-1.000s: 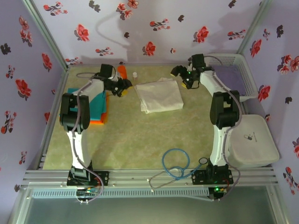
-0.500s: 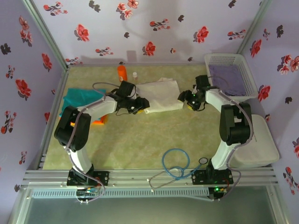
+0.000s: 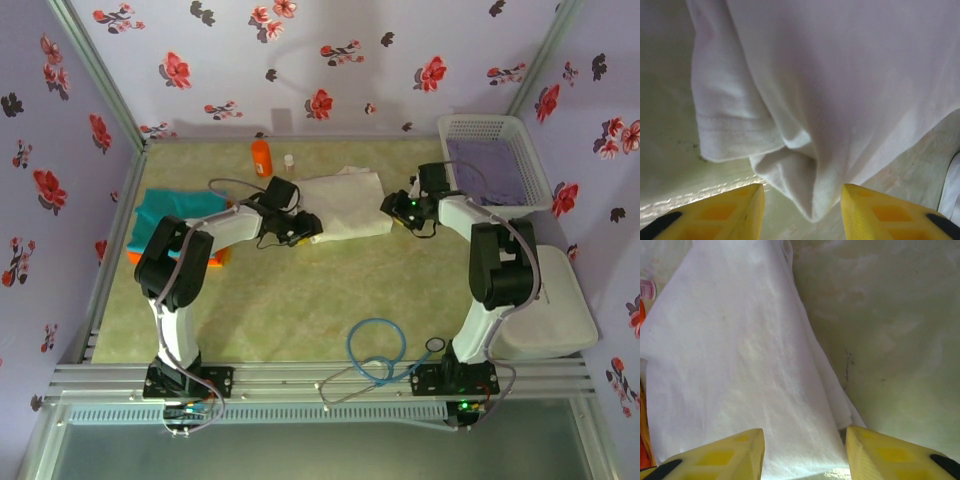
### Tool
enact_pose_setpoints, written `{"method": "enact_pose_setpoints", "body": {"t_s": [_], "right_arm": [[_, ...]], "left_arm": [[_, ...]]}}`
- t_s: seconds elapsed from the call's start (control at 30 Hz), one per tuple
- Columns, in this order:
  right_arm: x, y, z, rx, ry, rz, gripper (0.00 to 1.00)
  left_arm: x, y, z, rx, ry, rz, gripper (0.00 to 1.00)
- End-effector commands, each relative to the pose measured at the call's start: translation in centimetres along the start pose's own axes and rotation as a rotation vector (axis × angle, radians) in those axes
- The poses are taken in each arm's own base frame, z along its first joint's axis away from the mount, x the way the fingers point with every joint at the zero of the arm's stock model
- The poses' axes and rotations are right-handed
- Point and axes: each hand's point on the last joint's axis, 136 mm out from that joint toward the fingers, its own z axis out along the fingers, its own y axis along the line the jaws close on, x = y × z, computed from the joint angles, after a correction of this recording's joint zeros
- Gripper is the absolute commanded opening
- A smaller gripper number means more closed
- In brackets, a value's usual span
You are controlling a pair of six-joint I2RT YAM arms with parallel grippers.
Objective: Fold and stack the t-shirts
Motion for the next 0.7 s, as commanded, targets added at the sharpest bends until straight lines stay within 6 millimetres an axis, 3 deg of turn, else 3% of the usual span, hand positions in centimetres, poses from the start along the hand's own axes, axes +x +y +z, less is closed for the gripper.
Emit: {"method": "enact_pose_setpoints", "body": {"t_s": [0.0,0.17,0.4,0.5,0.67], "right_arm": [[-0.4,0.0,1.1,-0.025,0.002,-0.02,0.39],[0.3,-0.5,1.5,-0.019,0.026,-0.017,0.28],[1.5,-0.7,0.8,-0.021,0.043,-0.004,0.07],[1.9,-0.8,0.5,-0.018,0.051,0.008,0.0],[3.6,-0.5,-0.3,0.0,0.094,0.019,0.0]], "left_arm": [[-1.2,-0.7,0.8,0.01,-0.026,0.038,0.41],[-1.2,-0.4,1.3,-0.007,-0.013,0.042,0.26],[-1.0,0.3,-0.5,-0.066,0.004,0.077,0.05],[-0.6,1.2,-1.4,-0.096,0.03,0.089,0.0],[1.4,2.2,-2.8,-0.139,0.104,0.137,0.0]]}}
